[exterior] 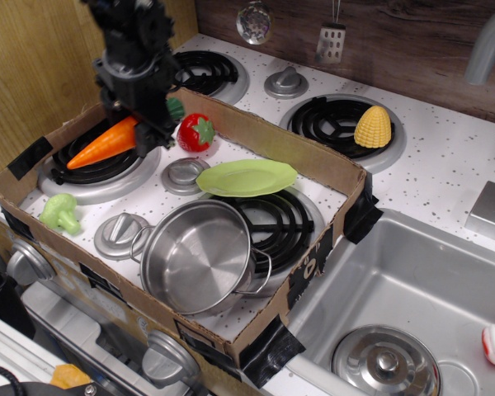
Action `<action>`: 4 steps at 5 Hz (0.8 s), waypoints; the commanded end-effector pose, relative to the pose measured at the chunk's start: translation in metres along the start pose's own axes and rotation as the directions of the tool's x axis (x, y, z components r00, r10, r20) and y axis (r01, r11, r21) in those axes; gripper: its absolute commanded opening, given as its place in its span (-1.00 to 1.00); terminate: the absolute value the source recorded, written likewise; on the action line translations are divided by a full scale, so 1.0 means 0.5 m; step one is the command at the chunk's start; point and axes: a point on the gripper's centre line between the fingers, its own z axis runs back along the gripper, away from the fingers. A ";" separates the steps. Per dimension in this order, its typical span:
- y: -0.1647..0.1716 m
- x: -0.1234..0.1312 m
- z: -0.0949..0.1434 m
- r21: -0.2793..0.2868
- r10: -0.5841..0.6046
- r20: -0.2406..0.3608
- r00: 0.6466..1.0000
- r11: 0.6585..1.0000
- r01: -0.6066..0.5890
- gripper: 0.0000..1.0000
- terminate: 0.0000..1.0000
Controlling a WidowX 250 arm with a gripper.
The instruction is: Take carrot off plate
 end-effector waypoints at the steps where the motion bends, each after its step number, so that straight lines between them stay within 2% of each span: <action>1: 0.087 -0.003 -0.017 0.084 0.000 0.105 0.994 0.996 -0.009 -1.00 -1.00; 2: 0.106 -0.005 -0.036 0.062 -0.004 0.107 0.994 0.998 -0.002 -1.00 -1.00; 3: 0.104 -0.004 -0.049 0.021 -0.018 0.111 0.994 1.000 0.016 1.00 -1.00; 4: 0.100 -0.005 -0.043 0.007 -0.020 0.099 0.995 1.000 0.019 1.00 -1.00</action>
